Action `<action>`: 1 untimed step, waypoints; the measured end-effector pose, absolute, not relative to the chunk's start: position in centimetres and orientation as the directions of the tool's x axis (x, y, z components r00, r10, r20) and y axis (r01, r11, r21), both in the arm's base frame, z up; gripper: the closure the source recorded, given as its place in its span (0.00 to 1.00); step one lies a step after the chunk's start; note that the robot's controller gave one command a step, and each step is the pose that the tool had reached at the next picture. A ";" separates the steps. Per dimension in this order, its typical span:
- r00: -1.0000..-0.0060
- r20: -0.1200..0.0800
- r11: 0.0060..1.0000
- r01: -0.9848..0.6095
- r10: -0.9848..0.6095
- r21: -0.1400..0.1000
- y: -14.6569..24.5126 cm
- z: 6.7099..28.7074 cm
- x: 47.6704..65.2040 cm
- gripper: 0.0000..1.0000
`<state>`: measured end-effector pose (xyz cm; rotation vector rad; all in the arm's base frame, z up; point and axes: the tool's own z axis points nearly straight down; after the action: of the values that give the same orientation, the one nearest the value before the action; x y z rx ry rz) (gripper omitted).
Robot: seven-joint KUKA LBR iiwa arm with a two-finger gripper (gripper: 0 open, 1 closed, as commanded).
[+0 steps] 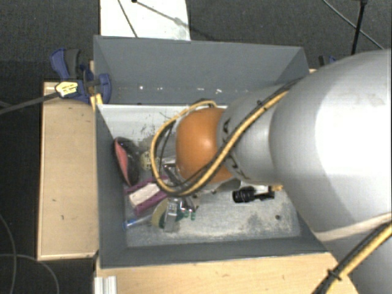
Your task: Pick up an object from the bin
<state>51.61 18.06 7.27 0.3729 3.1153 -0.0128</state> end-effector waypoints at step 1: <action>-0.990 -0.006 0.989 0.144 0.144 -0.028 20.4 7.2 51.4 0.00</action>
Offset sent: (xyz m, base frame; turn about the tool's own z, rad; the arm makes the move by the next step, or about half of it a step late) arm -0.0075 0.0398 -0.0027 -0.1025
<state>51.40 20.37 7.20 0.2269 3.1295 -0.0437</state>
